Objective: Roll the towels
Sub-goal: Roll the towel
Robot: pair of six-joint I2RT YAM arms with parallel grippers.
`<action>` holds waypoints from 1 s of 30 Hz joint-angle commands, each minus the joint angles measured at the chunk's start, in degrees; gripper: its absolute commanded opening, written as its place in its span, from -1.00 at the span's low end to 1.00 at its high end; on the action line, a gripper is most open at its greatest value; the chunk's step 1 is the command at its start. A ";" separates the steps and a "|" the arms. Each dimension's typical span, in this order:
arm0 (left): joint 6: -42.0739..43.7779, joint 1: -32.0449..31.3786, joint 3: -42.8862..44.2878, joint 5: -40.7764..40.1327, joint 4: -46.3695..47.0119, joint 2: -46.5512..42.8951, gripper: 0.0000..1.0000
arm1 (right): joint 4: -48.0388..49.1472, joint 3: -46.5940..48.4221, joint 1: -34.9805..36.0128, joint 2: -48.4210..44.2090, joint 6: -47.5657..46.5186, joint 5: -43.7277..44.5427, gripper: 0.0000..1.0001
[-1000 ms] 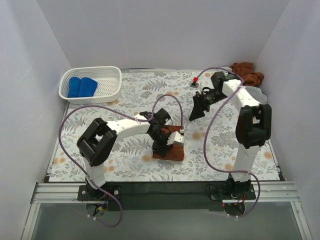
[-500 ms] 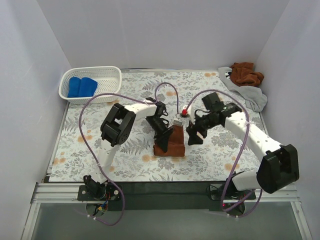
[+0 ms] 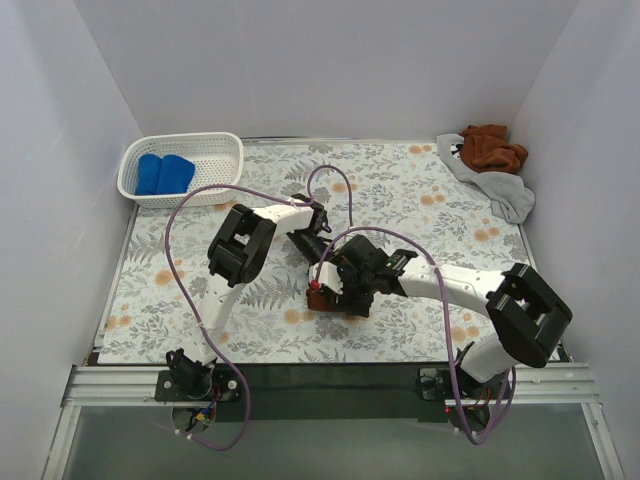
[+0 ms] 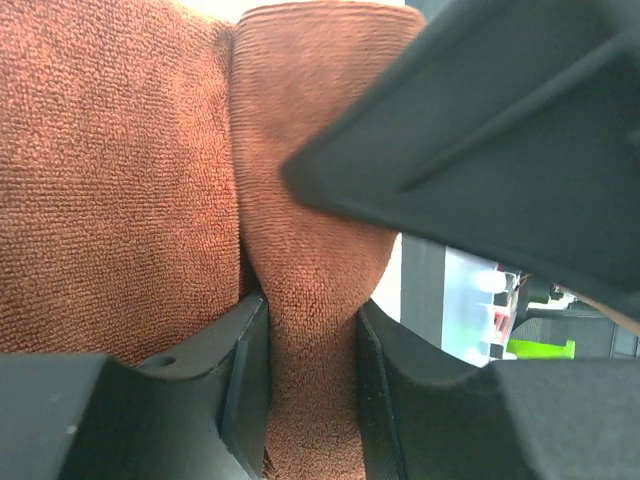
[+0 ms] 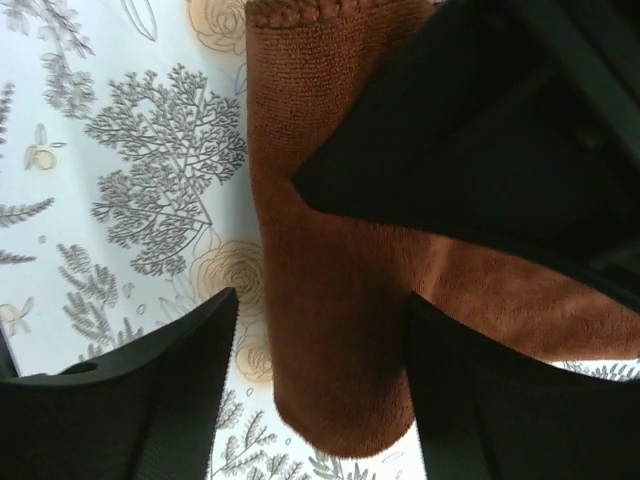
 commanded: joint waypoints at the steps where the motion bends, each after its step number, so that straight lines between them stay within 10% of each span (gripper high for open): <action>1: 3.14 0.62 -0.60 -8.52 8.06 2.55 -0.41 | 5.63 -0.98 1.42 2.32 -0.30 3.59 0.15; 9: 2.26 2.11 -3.50 -5.80 10.51 -1.75 -0.06 | 3.35 -3.70 1.25 3.29 -2.59 -0.45 -0.97; 15: 2.35 5.35 -6.31 -5.35 10.69 -10.96 0.47 | -5.79 -1.60 -0.33 3.82 -5.75 -9.23 -0.97; 30: -10.13 17.05 -30.91 -26.43 37.83 -48.67 0.96 | -22.13 11.58 -9.73 19.01 -8.21 -25.06 -0.97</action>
